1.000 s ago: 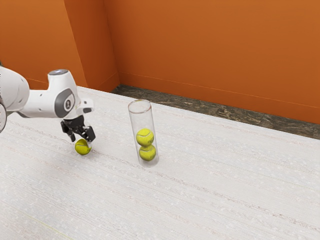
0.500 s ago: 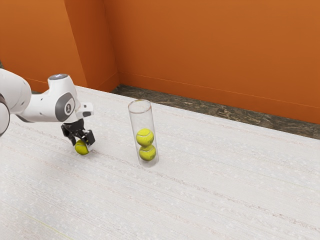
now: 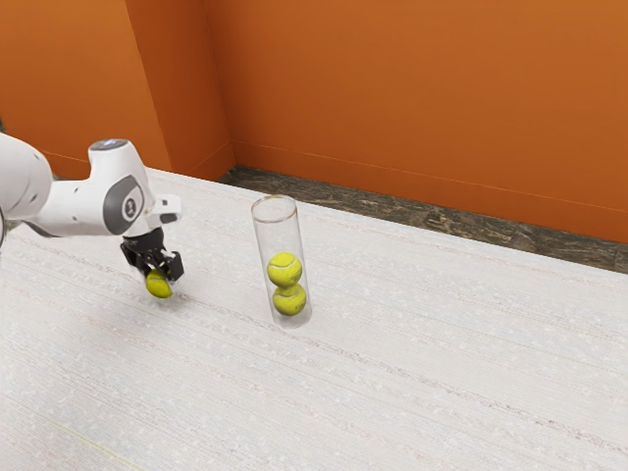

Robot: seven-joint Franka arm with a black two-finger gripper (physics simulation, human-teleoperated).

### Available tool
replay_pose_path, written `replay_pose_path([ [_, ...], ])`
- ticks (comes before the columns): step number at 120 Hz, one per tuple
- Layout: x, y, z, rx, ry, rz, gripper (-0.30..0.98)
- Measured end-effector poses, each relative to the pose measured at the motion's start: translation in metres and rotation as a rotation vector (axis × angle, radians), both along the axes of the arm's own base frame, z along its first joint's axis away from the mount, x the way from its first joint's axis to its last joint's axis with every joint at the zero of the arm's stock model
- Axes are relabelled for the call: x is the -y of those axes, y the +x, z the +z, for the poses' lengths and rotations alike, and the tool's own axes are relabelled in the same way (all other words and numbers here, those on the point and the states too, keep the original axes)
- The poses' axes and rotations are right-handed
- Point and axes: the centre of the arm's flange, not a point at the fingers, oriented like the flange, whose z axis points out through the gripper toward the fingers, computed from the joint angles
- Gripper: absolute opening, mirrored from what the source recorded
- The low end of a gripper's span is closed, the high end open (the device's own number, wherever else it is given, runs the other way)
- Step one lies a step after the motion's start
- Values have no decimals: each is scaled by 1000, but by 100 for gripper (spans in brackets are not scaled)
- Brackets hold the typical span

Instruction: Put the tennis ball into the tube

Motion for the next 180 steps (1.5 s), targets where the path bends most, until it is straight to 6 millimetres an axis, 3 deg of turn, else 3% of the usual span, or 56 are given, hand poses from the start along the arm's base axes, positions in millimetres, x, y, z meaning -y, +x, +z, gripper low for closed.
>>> replay_pose_path([
  [12,11,-8,34,36,7,-13,41],
  [32,41,-32,121,133,32,-54,38],
  [55,94,-59,222,250,79,-137,35],
  [79,142,-65,268,296,100,-211,32],
  [97,180,-56,282,313,96,-270,32],
  [119,216,-35,280,314,75,-326,29],
  [155,244,-2,266,306,41,-360,24],
  [180,252,10,255,298,33,-363,21],
])
